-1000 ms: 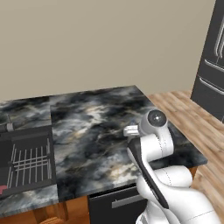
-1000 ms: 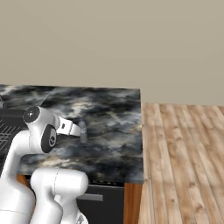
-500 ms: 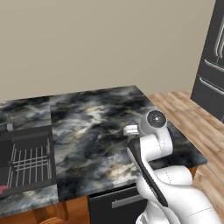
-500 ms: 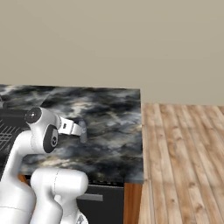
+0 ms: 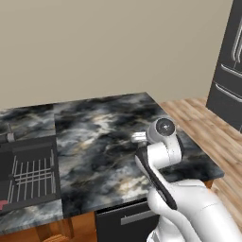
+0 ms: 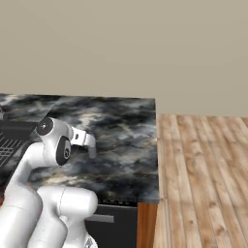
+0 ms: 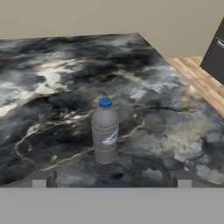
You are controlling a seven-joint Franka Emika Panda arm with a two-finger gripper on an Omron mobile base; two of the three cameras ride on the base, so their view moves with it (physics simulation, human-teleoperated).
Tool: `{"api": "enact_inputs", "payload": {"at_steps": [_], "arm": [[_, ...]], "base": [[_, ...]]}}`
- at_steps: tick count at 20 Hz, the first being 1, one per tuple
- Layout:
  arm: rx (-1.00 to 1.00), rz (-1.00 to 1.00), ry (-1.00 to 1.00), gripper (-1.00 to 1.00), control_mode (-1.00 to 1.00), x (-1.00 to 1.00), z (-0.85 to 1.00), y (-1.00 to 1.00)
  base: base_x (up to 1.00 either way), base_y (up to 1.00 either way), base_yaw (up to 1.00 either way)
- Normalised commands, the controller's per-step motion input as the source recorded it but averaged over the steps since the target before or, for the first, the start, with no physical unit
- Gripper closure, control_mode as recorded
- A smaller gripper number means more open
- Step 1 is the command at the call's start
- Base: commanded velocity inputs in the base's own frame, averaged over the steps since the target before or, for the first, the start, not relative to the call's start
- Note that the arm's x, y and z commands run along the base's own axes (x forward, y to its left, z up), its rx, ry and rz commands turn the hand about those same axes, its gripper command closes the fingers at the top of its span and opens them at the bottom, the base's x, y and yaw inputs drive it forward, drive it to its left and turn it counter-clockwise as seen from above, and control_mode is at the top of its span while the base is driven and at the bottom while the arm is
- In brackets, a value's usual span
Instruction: Pick the milk, bottled water from the counter and place them in the open cabinet.
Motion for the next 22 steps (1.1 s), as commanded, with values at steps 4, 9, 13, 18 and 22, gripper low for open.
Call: {"api": "enact_inputs", "payload": {"at_steps": [4,9,13,18,22], "arm": [[0.00,0.00,0.00,-1.00,-1.00,0.40,0.00,0.00],[0.00,0.00,0.00,-1.00,-1.00,0.37,-0.04,0.00],[0.00,0.01,0.00,-1.00,-1.00,0.26,-0.13,0.00],[0.00,0.01,0.00,-1.00,-1.00,0.21,-0.18,0.00],[0.00,0.01,0.00,-1.00,-1.00,0.07,-0.22,0.00]], "base": [[0.00,0.00,0.00],[0.00,0.00,0.00],[0.00,0.00,0.00],[0.00,0.00,0.00],[0.00,0.00,0.00]]}}
